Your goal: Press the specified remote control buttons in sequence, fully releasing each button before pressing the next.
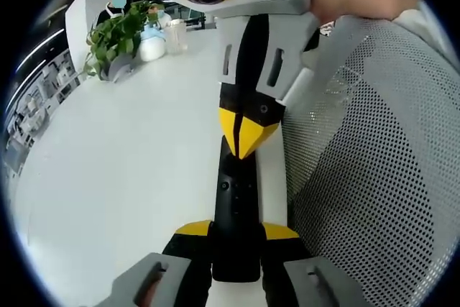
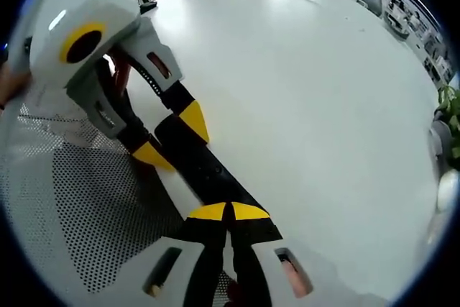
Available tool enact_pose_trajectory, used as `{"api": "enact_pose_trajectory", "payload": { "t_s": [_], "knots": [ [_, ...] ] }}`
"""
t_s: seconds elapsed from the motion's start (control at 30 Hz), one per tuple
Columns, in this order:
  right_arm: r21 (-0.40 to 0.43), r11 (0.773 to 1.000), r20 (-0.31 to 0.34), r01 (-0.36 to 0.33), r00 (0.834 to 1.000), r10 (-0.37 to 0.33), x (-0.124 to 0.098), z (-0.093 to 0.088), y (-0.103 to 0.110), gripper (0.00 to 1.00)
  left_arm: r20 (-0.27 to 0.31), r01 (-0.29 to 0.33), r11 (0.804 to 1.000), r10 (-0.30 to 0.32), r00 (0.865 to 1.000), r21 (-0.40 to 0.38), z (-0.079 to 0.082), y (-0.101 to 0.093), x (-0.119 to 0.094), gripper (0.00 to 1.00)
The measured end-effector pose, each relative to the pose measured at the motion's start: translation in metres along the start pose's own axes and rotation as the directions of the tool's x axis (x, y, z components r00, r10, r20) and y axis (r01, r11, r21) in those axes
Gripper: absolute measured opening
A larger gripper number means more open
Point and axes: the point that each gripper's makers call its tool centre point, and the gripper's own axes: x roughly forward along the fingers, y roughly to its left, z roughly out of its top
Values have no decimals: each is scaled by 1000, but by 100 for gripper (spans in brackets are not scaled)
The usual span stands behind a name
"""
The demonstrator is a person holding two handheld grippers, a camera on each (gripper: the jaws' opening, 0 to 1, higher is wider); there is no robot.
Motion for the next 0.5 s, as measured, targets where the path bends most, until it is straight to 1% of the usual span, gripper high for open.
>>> {"api": "enact_pose_trajectory", "payload": {
  "t_s": [0.23, 0.5],
  "knots": [
    [-23, 1000, -4, 7, 1000, -7, 0, 0, 0, 0, 4, -2, 1000, 2, 1000, -4, 0, 0, 0, 25],
    [-9, 1000, -2, 3, 1000, -3, 0, 0, -1, 0, 8, -1, 1000, 2, 1000, -11, 0, 0, 0, 25]
  ]
}}
